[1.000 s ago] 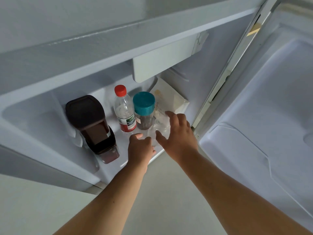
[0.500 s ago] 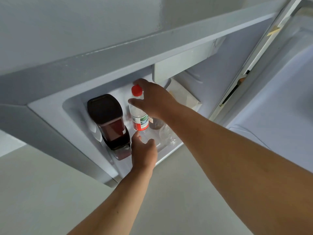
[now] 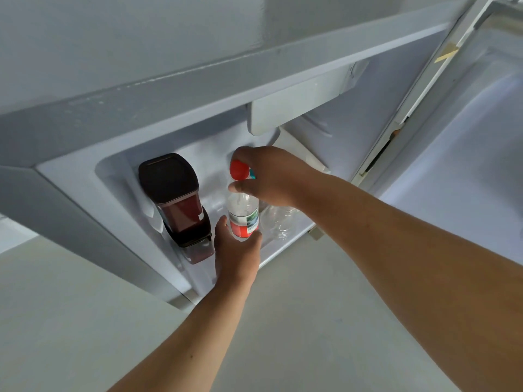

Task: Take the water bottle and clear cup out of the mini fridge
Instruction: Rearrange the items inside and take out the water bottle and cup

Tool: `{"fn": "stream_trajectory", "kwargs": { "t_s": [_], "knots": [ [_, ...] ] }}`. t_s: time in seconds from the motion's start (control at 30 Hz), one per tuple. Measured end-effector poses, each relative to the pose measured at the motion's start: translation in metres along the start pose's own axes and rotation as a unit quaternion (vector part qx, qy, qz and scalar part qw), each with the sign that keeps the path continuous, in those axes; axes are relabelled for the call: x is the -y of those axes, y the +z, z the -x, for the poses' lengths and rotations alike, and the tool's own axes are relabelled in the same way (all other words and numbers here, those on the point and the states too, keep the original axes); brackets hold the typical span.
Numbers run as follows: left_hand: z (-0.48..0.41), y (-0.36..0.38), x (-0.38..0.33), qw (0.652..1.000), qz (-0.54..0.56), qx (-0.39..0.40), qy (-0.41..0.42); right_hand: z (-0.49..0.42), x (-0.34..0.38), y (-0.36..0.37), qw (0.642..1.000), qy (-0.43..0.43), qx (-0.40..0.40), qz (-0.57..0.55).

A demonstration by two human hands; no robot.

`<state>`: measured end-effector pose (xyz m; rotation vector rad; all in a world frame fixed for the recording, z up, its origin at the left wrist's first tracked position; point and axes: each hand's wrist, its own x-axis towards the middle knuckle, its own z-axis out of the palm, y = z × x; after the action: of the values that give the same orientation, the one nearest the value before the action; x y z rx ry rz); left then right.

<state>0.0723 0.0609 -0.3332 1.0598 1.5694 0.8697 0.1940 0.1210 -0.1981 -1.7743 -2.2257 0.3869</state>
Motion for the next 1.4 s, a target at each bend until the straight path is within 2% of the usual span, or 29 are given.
{"fn": "stream_trajectory", "kwargs": {
  "t_s": [0.2, 0.67, 0.8, 0.93, 1.0, 1.17, 1.27, 1.4],
  "knots": [
    [-0.004, 0.012, 0.005, 0.997, -0.051, 0.006, 0.055, 0.018, -0.012, -0.007, 1.000, 0.006, 0.020, 0.008],
    [0.003, 0.016, 0.007, 0.997, -0.046, 0.021, 0.064, 0.026, -0.013, -0.010, 0.999, 0.023, 0.011, 0.033],
    [0.008, 0.011, 0.003, 0.997, -0.039, 0.026, 0.055, 0.017, 0.011, -0.010, 0.997, -0.025, -0.041, 0.053],
    [0.019, 0.002, -0.009, 0.998, -0.039, 0.035, 0.039, -0.002, 0.042, -0.002, 0.996, -0.036, -0.077, 0.012],
    [0.026, -0.005, -0.016, 0.998, -0.027, 0.036, 0.035, -0.016, 0.054, 0.002, 0.998, 0.006, -0.059, -0.016],
    [0.047, -0.022, -0.022, 0.998, 0.040, -0.015, 0.054, -0.054, 0.066, 0.014, 0.996, 0.065, 0.044, 0.029],
    [0.057, -0.034, -0.024, 0.994, 0.075, -0.052, 0.060, -0.069, 0.069, 0.016, 0.992, 0.085, 0.088, 0.016],
    [0.064, -0.044, -0.035, 0.990, 0.101, -0.053, 0.077, -0.073, 0.067, 0.007, 0.989, 0.087, 0.121, 0.002]
  ]
}}
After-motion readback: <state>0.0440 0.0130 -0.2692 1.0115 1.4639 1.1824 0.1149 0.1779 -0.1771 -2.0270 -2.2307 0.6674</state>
